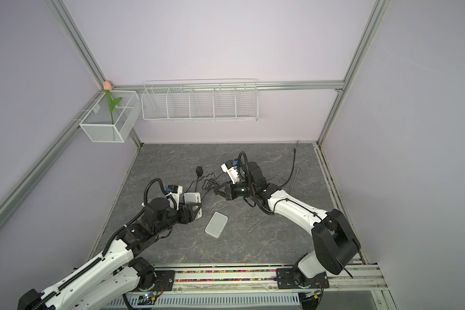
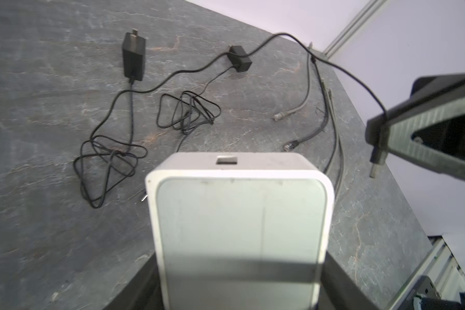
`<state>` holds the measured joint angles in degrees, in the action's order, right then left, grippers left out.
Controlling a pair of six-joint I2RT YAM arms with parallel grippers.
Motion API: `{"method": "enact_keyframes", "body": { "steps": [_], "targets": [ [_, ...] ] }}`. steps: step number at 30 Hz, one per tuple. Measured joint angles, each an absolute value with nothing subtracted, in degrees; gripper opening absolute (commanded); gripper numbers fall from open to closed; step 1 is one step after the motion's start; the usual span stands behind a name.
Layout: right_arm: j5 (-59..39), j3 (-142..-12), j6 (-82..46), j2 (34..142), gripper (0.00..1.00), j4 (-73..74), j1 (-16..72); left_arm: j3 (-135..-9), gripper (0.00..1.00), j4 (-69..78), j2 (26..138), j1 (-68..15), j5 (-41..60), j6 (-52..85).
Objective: Insert the plug into the switch port
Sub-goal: 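Grasp and lift the white router box with the left gripper toward the right gripper, then raise the router upright with the left gripper while the right brings the plug above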
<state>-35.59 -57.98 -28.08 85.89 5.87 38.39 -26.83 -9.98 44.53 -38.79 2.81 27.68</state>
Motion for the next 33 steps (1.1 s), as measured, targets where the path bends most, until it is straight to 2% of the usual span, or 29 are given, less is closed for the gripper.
{"method": "enact_keyframes", "body": {
  "steps": [5, 14, 23, 33],
  "targets": [
    [-36.6, -59.0, -28.1, 85.6, 0.07, 6.92, 39.53, -21.41, 0.0, -2.96, 38.24, -44.01, 3.42, 23.81],
    [-38.3, -58.98, -28.6, 83.85, 0.07, 11.29, 42.41, -14.22, 0.0, 6.0, 26.74, -44.42, 6.02, 18.76],
    [-40.58, -58.92, -29.04, 83.83, 0.07, 16.8, 45.04, -12.73, 0.0, 10.39, 25.78, -44.58, 10.2, 16.1],
    [-41.04, -58.92, -31.31, 83.85, 0.07, 21.69, 45.54, -11.09, 0.0, 13.63, 25.69, -45.28, 10.35, 13.39]
  ]
}}
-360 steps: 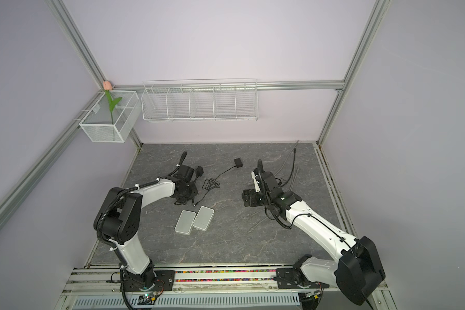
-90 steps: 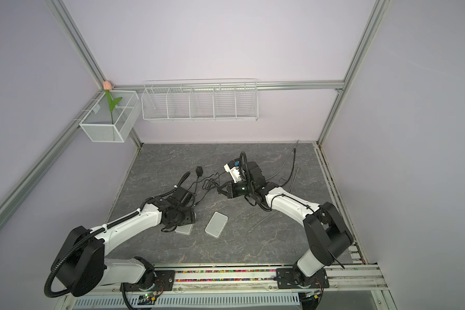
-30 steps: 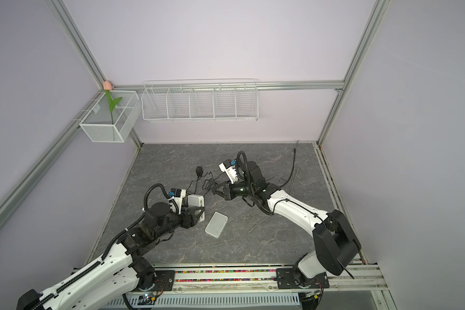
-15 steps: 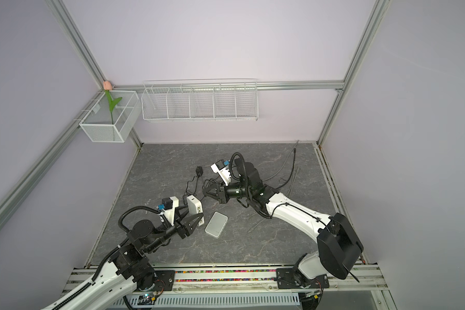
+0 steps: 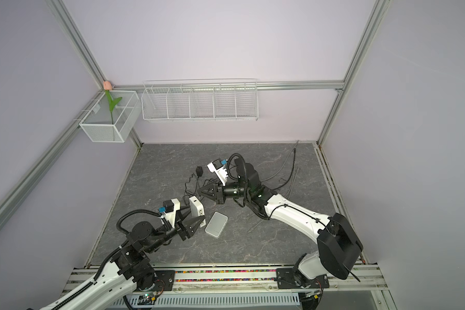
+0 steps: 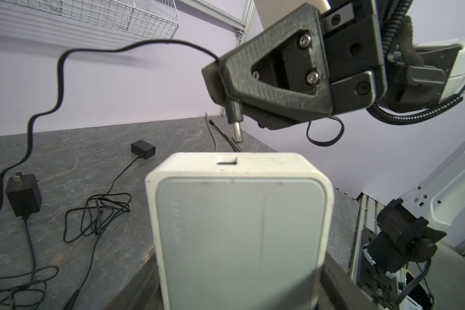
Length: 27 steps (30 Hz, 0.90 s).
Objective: Insert the plug into the switch port
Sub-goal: 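Raise the router upright with the left gripper while the right brings the plug above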
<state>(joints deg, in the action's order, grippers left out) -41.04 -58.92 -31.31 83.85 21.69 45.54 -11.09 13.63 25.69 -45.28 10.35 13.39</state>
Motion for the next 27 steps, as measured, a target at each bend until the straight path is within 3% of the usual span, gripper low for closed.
{"method": "enact_keyframes", "body": {
  "steps": [14, 27],
  "targets": [
    [-41.56, -58.87, -32.75, 83.5, 0.07, 25.06, 46.54, -7.09, 0.0, 16.73, 21.43, -45.78, 2.37, 4.43],
    [-38.26, -62.17, -28.32, 82.94, 0.07, 18.48, 49.87, -4.51, 0.0, 18.98, 20.01, -46.13, -4.99, -3.16]
  ]
}}
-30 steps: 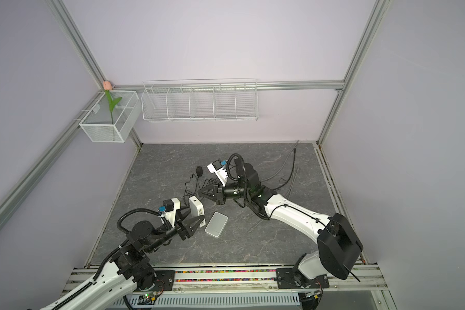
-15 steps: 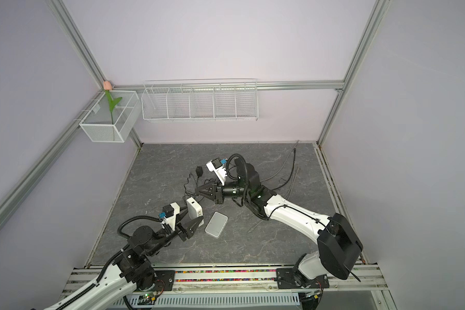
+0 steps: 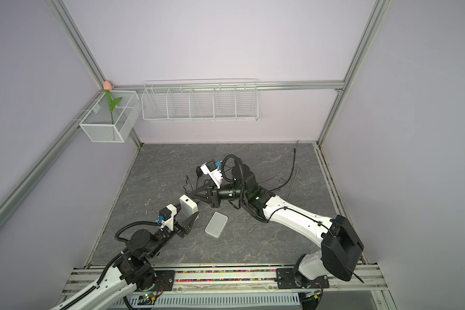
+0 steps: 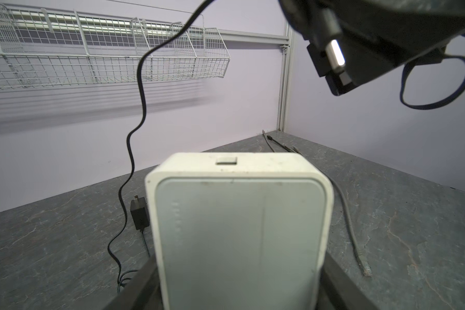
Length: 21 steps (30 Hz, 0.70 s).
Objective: Insert the plug into the switch port
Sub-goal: 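Raise the router upright with the left gripper while the right brings the plug above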
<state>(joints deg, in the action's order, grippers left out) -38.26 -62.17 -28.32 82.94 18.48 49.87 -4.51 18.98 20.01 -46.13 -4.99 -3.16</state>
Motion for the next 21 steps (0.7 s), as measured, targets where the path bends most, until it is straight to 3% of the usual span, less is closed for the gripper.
{"method": "enact_keyframes", "body": {
  "steps": [21],
  "targets": [
    [-33.63, -69.12, -24.84, 90.52, 0.07, 11.14, 51.7, -4.6, 0.0, 17.47, 19.77, -47.66, -5.69, -2.0]
  ]
}}
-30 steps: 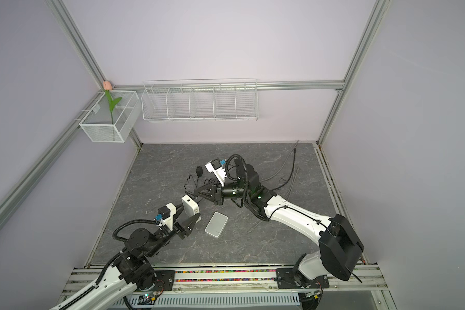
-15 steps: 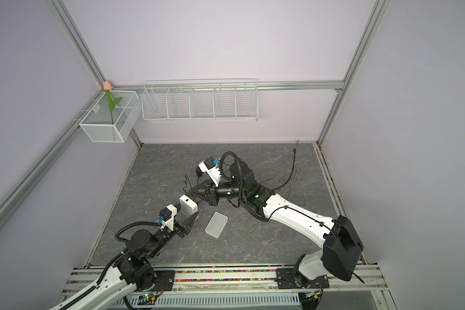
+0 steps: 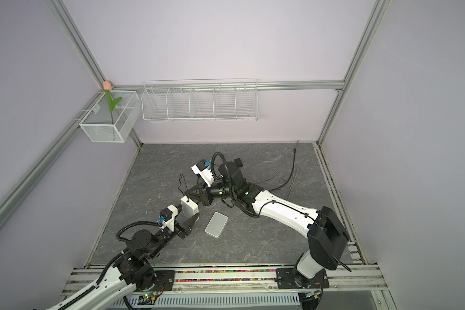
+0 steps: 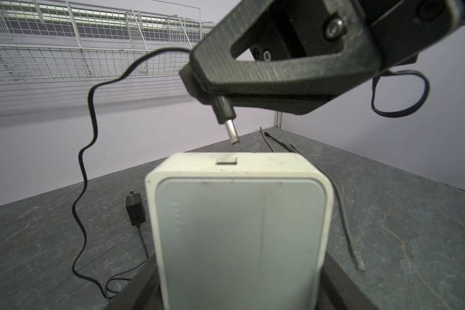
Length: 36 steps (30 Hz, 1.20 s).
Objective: Insert the plug into the switch port
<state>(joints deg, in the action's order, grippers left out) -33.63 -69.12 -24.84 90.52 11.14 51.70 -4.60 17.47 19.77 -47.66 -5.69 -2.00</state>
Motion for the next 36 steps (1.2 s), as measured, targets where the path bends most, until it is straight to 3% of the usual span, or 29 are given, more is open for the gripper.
{"method": "enact_keyframes", "body": {
  "steps": [36],
  "targets": [
    [-33.19, -68.34, -25.69, 92.31, 0.07, 14.85, 52.14, -6.28, 0.0, 12.43, 17.72, -48.4, -6.48, 0.97]
  ]
}}
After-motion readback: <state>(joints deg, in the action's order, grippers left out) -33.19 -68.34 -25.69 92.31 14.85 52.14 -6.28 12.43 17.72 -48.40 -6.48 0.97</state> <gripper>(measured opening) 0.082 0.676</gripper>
